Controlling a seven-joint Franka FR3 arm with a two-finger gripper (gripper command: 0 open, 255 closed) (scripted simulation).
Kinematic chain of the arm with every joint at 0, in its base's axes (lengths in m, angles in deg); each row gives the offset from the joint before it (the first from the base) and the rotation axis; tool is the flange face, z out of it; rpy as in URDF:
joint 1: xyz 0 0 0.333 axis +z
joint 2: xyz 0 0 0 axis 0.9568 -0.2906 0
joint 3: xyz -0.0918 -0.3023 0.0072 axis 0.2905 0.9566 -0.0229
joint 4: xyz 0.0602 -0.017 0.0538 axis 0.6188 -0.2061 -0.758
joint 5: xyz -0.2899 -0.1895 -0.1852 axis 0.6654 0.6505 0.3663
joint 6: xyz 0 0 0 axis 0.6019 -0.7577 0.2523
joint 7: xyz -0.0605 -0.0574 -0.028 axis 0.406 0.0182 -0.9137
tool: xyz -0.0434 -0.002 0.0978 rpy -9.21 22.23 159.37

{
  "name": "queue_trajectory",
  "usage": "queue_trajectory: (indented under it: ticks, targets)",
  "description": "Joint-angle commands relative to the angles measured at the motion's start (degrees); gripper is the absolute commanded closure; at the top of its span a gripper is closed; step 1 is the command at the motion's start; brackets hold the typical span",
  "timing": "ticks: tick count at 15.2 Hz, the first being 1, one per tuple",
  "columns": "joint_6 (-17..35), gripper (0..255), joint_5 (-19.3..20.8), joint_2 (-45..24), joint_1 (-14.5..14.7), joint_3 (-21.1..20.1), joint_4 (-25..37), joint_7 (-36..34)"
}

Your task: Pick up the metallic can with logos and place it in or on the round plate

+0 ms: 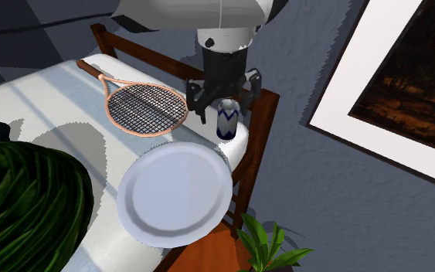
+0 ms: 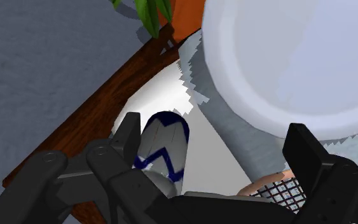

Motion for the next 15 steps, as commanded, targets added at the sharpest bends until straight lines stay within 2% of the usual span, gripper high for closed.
queue_trajectory:
  ticks: [1,7,15]
  targets:
    - [0.17,0,-0.61,-4.96,-0.16,0.47,4.76,0.86]
    - [-1.33,0,-2.92,-19.19,-1.65,1.68,20.37,3.87]
    - [4.39,0,-3.0,-19.54,-1.67,1.6,15.01,3.93]
